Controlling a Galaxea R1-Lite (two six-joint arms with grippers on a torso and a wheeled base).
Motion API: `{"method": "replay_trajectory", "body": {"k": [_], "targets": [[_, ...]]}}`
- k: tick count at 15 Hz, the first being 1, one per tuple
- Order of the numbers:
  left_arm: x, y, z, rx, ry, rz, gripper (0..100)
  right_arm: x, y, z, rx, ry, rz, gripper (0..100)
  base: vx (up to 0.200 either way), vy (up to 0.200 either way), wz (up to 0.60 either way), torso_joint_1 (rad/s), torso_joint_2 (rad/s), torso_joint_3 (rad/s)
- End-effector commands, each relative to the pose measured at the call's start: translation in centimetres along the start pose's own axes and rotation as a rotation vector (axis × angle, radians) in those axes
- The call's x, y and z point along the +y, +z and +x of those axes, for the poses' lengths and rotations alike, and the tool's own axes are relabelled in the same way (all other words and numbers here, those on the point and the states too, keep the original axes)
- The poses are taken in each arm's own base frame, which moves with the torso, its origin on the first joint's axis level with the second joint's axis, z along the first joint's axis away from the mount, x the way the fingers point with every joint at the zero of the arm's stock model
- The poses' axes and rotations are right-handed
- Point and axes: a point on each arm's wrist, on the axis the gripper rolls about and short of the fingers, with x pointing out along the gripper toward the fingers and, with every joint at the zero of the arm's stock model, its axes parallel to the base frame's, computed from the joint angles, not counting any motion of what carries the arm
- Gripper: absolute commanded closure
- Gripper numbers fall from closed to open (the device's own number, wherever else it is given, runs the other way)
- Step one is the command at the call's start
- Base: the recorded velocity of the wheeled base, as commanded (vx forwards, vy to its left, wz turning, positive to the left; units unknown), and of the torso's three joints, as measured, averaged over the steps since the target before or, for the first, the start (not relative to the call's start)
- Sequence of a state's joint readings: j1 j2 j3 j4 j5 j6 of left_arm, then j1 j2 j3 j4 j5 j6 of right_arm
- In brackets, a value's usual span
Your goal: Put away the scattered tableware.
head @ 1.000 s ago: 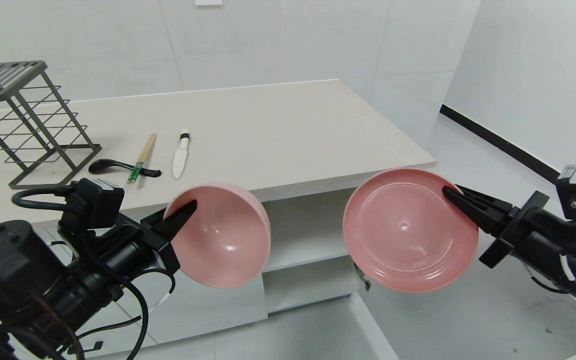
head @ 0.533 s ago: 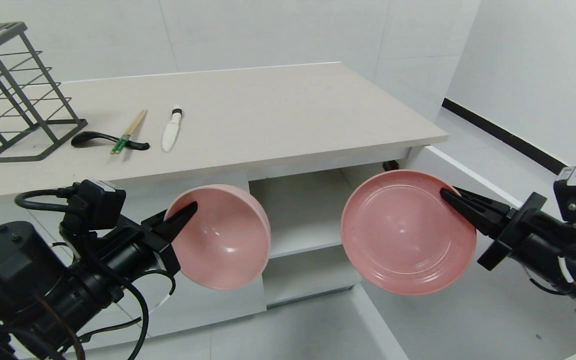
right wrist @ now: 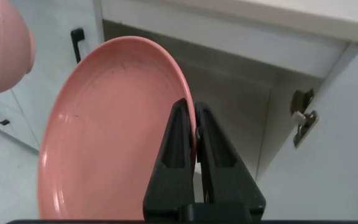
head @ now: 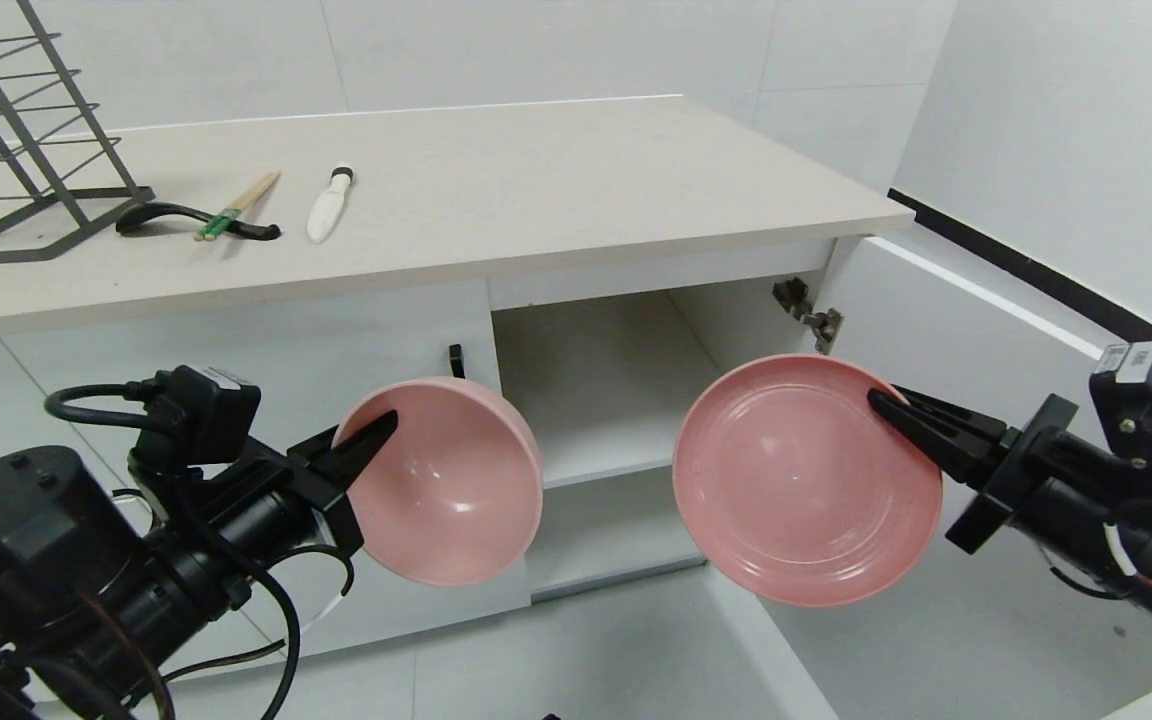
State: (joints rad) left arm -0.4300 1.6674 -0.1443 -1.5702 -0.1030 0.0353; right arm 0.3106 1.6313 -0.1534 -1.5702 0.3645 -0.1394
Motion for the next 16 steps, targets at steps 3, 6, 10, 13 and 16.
{"method": "replay_trajectory", "body": {"k": [3, 6, 10, 13, 16], "targets": [[0.01, -0.12, 0.03, 0.006, 0.0, 0.001, 100, 0.01, -0.35, 0.14, 0.014, 0.002, 0.005, 100, 0.0, 0.0, 0.0, -0.198, 0.3, 0.123], [0.01, -0.12, 0.03, 0.006, 0.0, 0.001, 100, -0.01, -0.47, 0.24, 0.019, 0.002, 0.007, 100, 0.0, 0.0, 0.0, -0.038, 0.24, 0.071], [0.01, -0.12, 0.03, 0.006, 0.0, 0.001, 100, 0.2, -0.59, 0.3, 0.024, 0.013, 0.01, 100, 0.0, 0.0, 0.15, 0.005, 0.04, 0.027], [0.01, -0.16, 0.05, 0.007, 0.0, 0.001, 100, 0.39, -0.66, 0.37, 0.027, 0.022, 0.014, 100, 0.0, 0.0, 0.2, 0.159, -0.1, -0.01], [0.0, -0.27, -0.06, 0.013, 0.0, 0.0, 100, 0.38, -0.89, 0.39, 0.037, 0.022, 0.018, 100, 0.0, 0.0, 0.0, 0.062, 0.0, -0.024]]}}
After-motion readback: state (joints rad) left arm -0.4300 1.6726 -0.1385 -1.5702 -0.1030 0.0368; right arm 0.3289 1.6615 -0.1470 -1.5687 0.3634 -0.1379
